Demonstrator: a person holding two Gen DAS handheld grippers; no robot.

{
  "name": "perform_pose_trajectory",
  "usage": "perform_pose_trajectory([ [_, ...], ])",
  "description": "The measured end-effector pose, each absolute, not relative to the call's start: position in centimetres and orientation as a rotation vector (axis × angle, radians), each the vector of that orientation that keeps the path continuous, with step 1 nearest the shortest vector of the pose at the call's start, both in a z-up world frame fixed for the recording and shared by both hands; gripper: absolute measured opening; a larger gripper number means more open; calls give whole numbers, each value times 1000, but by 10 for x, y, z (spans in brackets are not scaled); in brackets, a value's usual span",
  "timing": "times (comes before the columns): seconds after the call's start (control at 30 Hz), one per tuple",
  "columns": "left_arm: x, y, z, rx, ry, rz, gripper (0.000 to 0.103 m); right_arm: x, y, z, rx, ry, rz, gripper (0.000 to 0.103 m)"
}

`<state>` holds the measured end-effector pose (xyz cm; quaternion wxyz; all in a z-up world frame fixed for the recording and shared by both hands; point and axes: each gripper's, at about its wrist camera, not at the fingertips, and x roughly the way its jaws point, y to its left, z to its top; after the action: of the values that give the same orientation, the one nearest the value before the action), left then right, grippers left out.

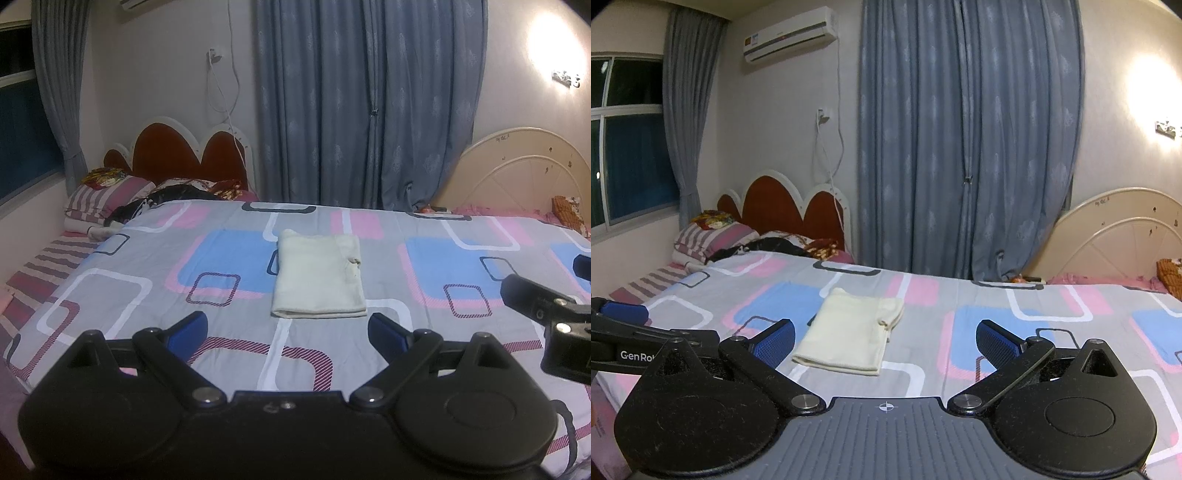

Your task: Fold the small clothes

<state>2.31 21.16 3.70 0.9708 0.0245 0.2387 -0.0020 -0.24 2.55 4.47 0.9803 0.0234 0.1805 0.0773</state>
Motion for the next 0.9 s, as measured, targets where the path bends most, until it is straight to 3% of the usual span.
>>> perform_pose_trajectory([
  [0.9, 24, 213, 31, 56, 492, -8, 93, -2, 21, 34, 51, 378, 153, 103],
])
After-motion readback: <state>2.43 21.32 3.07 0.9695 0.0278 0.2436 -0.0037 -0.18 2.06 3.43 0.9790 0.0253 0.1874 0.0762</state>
